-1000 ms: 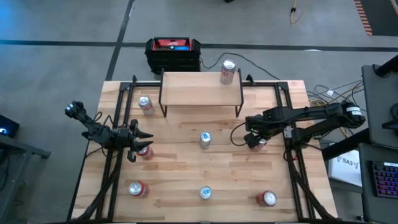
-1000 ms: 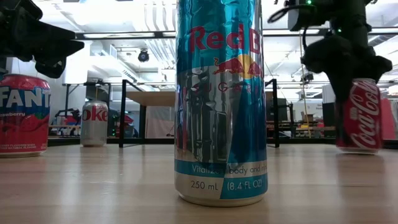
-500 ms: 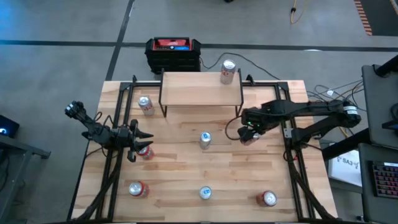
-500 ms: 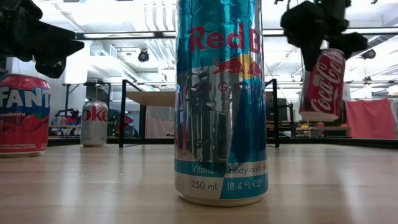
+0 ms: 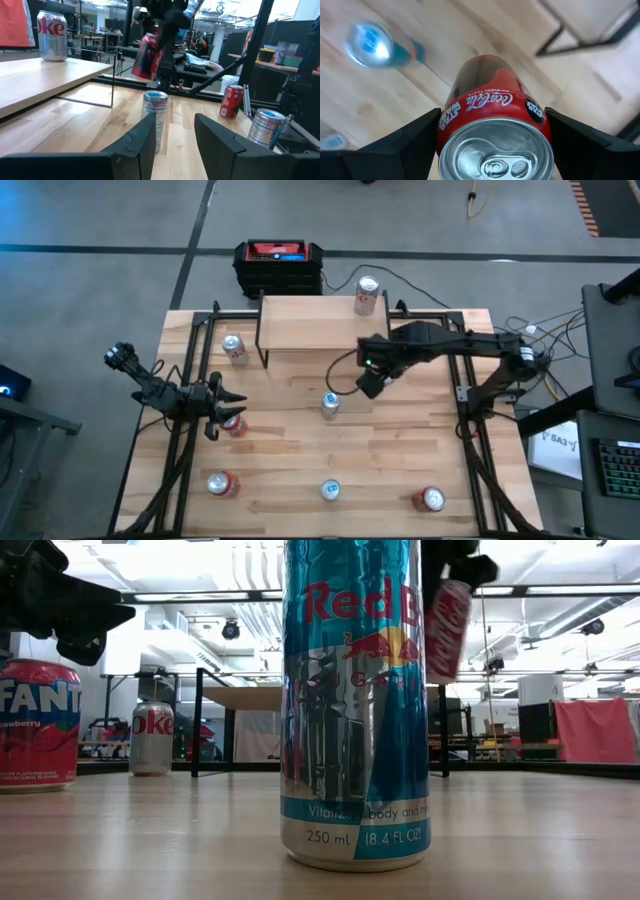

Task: Place canned beverage on shelf
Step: Put the top red and white soda can on the shelf

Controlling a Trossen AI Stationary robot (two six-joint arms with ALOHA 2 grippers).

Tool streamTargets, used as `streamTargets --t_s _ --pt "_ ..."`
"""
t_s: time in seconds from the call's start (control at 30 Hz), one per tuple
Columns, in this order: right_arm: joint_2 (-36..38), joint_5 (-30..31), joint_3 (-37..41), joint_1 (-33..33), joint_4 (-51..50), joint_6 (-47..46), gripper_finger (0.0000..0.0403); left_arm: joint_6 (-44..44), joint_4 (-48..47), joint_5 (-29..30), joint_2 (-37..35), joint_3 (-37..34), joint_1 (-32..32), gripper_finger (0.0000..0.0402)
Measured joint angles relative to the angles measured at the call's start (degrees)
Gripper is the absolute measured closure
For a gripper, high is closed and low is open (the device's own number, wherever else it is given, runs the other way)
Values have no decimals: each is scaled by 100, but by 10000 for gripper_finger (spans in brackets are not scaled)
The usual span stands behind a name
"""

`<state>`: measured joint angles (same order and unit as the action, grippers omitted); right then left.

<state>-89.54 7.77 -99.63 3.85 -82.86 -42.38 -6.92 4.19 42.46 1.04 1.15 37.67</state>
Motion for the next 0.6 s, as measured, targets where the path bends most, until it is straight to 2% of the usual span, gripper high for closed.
streamTargets --t_s 0.3,0.6 --pt "-925 129 -1233 786 -275 1084 94 -1 0 2 0 0 -2 283" --pt "-1824 -306 -2803 1318 -718 1823 94 0 0 2 0 1 -1 283"
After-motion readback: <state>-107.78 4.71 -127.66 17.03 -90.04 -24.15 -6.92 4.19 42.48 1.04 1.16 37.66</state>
